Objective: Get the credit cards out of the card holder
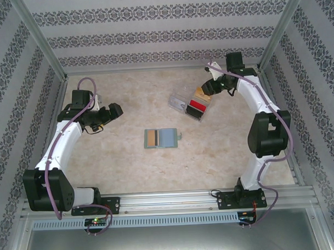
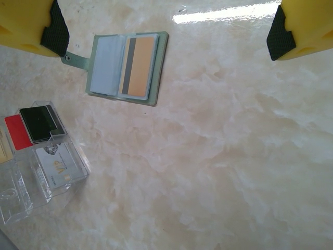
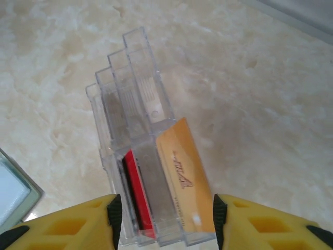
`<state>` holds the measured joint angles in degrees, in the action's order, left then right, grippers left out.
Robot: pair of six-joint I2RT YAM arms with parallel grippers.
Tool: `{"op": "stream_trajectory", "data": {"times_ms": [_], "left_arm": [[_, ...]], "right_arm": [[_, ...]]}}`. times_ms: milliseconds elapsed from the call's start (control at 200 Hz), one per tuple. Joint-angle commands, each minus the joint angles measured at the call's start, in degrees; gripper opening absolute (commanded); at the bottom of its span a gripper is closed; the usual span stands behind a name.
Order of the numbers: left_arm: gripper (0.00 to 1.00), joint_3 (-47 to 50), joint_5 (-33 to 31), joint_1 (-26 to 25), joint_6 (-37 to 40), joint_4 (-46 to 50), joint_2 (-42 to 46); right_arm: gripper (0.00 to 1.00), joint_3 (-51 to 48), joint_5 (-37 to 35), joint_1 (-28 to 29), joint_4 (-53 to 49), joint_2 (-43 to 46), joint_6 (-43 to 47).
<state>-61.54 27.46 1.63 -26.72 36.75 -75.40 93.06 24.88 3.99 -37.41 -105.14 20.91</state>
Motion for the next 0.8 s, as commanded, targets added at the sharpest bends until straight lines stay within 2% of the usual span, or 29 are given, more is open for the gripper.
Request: {"op": "stream_trajectory", "data": {"times_ms": [0, 200, 260, 435, 520, 629, 794], "left_arm": [[1.00, -0.07, 1.07, 0.77, 1.12, 0.06, 0.00], [1.00, 0.27, 1.62, 0.72, 0.88, -0.19, -0.27], [1.00, 0.51, 2.12, 0.66, 0.72, -0.27, -0.25], [1.00, 1.51, 2.57, 0.58, 0.09, -1.44, -0.51], [1.00, 1.64, 3.06, 0.65, -0.25, -2.05, -0.97], [1.00, 1.72, 3.11, 0.32, -0.35, -2.30, -1.46], [1.00, 1.65, 4.20, -0.50, -0.83, -2.97, -2.47]], "right_arm": [[0.55, -3.64, -4.90, 5.55, 2.54, 4.04, -12.20], [0.56, -10.34, -13.50, 17.77, 3.00, 6.41, -24.79], [0.58, -13.06, -16.05, 21.25, 4.97, 6.96, -31.37], [0.59, -21.42, -12.95, 29.70, 13.88, 6.42, -48.83], [0.57, -24.05, -12.35, 33.50, 18.35, 5.28, -54.42], [0.54, -25.25, -13.36, 36.85, 22.52, 3.38, -58.50], [0.49, -24.34, -9.20, 37.63, 25.85, -0.85, -60.67]]}}
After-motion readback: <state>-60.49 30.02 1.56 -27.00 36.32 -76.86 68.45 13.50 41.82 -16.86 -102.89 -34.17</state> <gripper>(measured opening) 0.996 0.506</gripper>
